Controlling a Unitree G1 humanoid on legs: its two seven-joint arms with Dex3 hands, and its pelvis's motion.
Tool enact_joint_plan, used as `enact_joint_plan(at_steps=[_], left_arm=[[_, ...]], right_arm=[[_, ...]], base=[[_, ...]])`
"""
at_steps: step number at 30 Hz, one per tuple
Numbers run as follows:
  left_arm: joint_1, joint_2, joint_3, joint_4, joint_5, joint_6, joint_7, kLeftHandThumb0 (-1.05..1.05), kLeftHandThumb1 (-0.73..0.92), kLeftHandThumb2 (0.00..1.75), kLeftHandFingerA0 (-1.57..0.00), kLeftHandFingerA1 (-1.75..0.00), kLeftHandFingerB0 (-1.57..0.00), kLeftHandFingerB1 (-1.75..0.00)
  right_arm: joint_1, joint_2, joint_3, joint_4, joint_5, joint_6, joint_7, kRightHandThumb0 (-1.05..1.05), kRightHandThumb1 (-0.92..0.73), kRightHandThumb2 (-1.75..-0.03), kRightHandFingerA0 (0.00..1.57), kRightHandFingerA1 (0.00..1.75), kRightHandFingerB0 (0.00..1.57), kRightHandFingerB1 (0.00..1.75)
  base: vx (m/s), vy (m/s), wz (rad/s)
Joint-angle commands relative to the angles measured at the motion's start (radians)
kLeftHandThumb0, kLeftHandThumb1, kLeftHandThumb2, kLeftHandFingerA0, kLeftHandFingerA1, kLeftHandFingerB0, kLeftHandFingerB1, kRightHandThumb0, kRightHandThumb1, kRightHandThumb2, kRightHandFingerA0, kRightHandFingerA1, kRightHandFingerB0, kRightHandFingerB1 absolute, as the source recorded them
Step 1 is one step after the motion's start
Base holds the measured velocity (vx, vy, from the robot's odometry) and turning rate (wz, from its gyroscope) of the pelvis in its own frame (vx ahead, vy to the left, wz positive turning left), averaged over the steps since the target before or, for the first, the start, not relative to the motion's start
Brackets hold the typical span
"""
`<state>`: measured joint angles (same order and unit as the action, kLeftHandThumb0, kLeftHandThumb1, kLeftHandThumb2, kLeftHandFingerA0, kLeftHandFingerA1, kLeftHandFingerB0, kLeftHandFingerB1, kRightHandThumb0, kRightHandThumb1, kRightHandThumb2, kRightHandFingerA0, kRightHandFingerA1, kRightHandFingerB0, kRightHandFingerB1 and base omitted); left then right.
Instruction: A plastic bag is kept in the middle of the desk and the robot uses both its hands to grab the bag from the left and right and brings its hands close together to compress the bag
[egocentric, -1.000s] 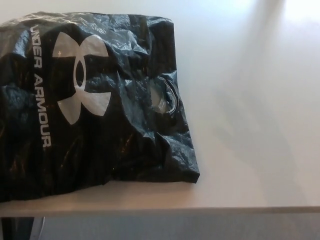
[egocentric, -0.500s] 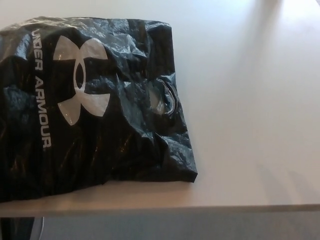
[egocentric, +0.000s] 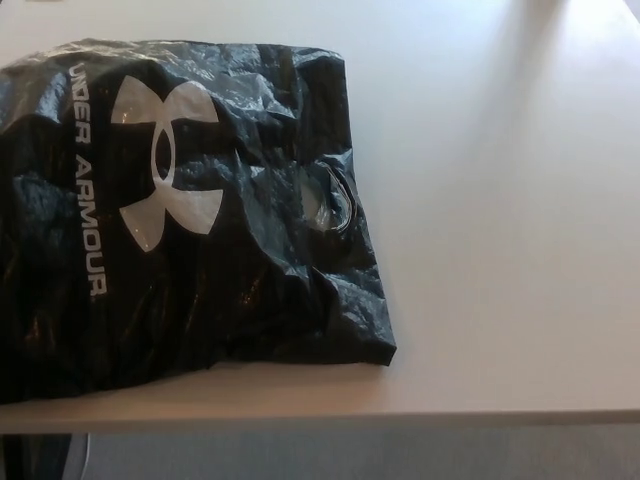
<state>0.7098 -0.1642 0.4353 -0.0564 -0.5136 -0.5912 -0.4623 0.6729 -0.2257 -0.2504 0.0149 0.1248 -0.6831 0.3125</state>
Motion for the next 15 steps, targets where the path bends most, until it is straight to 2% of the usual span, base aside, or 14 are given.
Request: enact_joint_plan(at_steps=[1,2,3,6,7,8,9,10,14,15], left_arm=[[0.008,0.021,-0.007,-0.027,-0.078,-0.024,-0.057,-0.71,0.87,0.66,-0.17,-0.35,-0.21,-0.3],[0.01,0.022,-0.009,-0.031,-0.077,-0.016,-0.054,-0.72,0.85,0.66,-0.16,-0.35,-0.21,-0.3],[0.01,0.027,-0.009,-0.031,-0.078,-0.006,-0.053,-0.71,0.88,0.66,-0.17,-0.34,-0.22,-0.3],[0.009,0.038,-0.01,-0.037,-0.076,0.01,-0.044,-0.71,0.88,0.67,-0.18,-0.34,-0.23,-0.3],[0.011,0.04,-0.01,-0.04,-0.083,0.019,-0.043,-0.71,0.87,0.66,-0.18,-0.34,-0.23,-0.3],[0.009,0.045,-0.01,-0.039,-0.093,0.019,-0.051,-0.35,0.53,1.11,-0.02,-0.51,-0.01,-0.47],[0.008,0.047,-0.009,-0.037,-0.096,0.018,-0.055,-0.35,0.53,1.11,-0.02,-0.51,-0.01,-0.47],[0.013,0.046,-0.011,-0.048,-0.089,0.029,-0.039,-0.73,0.87,0.66,-0.18,-0.34,-0.22,-0.29],[0.006,0.046,-0.013,-0.048,-0.086,0.027,-0.031,-0.72,0.88,0.67,-0.18,-0.35,-0.22,-0.29],[-0.005,0.055,-0.01,-0.035,-0.086,0.021,-0.04,-0.72,0.88,0.67,-0.18,-0.35,-0.21,-0.29]], right_arm=[[-0.017,-0.025,0.008,0.022,0.02,-0.062,0.035,-0.56,-0.92,-0.76,0.02,0.2,0.05,0.21],[-0.014,-0.026,0.008,0.02,0.022,-0.061,0.035,-0.55,-0.92,-0.76,0.03,0.2,0.05,0.2],[-0.015,-0.024,0.007,0.022,0.02,-0.063,0.033,-0.53,-0.85,-0.81,0.01,0.21,0.03,0.19],[-0.026,-0.02,0.007,0.031,0.01,-0.069,0.027,-0.53,-0.87,-0.81,0.02,0.2,0.03,0.19],[-0.027,-0.019,0.006,0.032,0.003,-0.071,0.022,-0.55,-0.92,-0.74,0.05,0.21,0.06,0.2],[-0.038,-0.02,0.008,0.041,0.002,-0.075,0.024,-0.55,-0.92,-0.74,0.0,0.26,0.02,0.25],[-0.043,-0.02,0.009,0.045,0.004,-0.076,0.025,-0.55,-0.92,-0.74,0.0,0.26,0.02,0.25],[-0.045,-0.017,0.009,0.048,0.003,-0.082,0.023,-0.54,-0.92,-0.72,0.05,0.19,0.05,0.21],[-0.062,-0.008,-0.001,0.072,-0.029,-0.118,0.0,-0.53,-0.92,-0.72,0.05,0.22,0.05,0.25],[-0.067,-0.007,-0.001,0.072,-0.033,-0.116,-0.004,-0.59,-0.74,-1.03,0.01,0.33,0.01,0.32]], base=[[0.0,0.0,0.0],[0.0,0.0,0.0],[0.0,0.0,0.0],[0.0,0.0,0.0],[0.0,0.0,0.0],[0.0,0.0,0.0],[0.0,0.0,0.0],[0.0,0.0,0.0],[0.0,0.0,0.0],[0.0,0.0,0.0]])
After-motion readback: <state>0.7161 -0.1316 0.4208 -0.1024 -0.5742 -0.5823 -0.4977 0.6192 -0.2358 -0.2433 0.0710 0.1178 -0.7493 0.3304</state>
